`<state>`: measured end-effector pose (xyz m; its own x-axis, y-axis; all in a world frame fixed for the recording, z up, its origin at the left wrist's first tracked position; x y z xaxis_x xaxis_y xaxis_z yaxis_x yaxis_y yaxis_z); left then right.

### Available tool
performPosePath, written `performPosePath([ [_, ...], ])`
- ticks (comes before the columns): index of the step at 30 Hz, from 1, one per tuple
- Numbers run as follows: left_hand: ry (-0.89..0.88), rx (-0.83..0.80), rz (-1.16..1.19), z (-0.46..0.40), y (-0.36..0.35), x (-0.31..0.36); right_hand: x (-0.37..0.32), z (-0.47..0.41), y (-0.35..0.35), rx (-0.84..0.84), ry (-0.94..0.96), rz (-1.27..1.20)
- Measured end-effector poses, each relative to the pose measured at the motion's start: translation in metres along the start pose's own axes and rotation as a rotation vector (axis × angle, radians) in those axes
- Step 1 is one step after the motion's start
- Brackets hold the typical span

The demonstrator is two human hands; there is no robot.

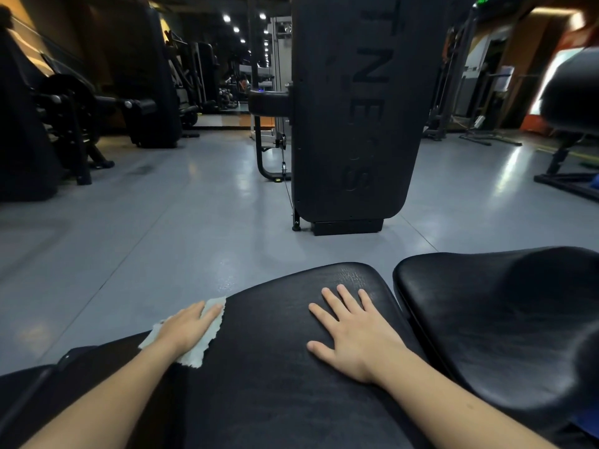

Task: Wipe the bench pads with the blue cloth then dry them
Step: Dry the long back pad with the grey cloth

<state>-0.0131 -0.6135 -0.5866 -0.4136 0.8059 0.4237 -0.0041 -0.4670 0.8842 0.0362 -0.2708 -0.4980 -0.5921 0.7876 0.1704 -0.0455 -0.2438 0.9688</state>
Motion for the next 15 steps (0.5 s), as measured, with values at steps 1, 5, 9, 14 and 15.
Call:
performPosePath([
  [1,-0.006,0.006,-0.007,0.000,-0.001,0.009,0.000,0.000,0.000,-0.001,0.000,0.003],
  [5,-0.081,0.010,0.010,-0.001,-0.009,0.051,0.000,0.000,-0.001,-0.007,0.003,0.019],
  [9,-0.183,0.029,-0.037,0.002,-0.015,0.099,-0.001,0.000,0.000,-0.004,0.003,0.008],
  [14,-0.295,0.049,-0.086,0.007,-0.025,0.141,-0.002,0.000,0.000,0.002,-0.002,0.004],
  [15,-0.309,0.054,-0.080,0.008,-0.025,0.142,-0.002,-0.001,0.000,0.007,-0.003,0.003],
])
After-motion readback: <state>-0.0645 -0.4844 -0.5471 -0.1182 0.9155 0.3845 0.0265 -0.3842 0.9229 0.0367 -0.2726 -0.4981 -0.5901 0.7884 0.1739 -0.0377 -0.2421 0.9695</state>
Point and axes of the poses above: each hand's wrist, its own z-axis away from the middle knuckle, its own y-axis out of the back of the hand, x = y × z, the point moved 2 cm from there along -z, towards the middle knuckle, and after that the axes turned 8 degrees about y, right-handed, at the moved point
